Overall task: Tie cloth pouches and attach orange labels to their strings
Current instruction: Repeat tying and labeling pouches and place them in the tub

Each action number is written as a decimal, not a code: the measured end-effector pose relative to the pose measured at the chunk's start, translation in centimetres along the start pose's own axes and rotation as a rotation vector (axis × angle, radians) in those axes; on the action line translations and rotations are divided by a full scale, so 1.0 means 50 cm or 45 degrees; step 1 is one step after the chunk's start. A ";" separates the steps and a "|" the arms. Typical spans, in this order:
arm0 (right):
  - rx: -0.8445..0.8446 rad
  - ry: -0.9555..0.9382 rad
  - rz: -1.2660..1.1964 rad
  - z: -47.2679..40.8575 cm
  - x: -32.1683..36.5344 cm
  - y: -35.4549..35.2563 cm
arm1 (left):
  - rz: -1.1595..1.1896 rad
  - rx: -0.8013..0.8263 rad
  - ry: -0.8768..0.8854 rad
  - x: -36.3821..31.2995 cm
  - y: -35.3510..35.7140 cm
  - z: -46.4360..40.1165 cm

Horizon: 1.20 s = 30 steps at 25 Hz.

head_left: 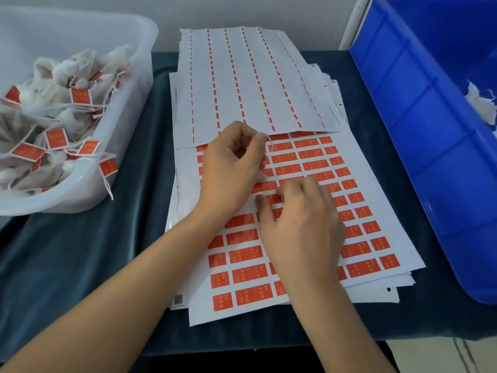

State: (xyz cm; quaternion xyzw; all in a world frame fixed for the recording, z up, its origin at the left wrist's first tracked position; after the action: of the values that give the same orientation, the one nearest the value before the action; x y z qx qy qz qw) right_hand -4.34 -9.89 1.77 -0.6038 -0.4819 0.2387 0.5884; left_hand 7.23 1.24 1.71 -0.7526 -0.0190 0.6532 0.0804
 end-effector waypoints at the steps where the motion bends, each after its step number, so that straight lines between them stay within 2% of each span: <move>1: -0.002 0.006 -0.014 0.000 0.000 -0.001 | 0.003 -0.003 -0.002 0.001 0.000 -0.001; 30: 0.186 -0.026 0.132 -0.023 0.024 -0.012 | 0.078 0.023 0.003 0.006 0.000 -0.002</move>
State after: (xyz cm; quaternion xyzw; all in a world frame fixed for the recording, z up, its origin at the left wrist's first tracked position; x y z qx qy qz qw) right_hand -3.04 -9.48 2.91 -0.5807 -0.4373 0.3094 0.6130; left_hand 7.40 1.26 1.42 -0.7528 0.0100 0.6548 0.0673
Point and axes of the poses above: each hand's wrist, its own z-axis away from the middle knuckle, its own y-axis out of the palm, x = y × z, the point moved 10 cm from there along -z, towards the middle knuckle, and after that the axes turned 4 degrees about z, right-handed, at the moved point
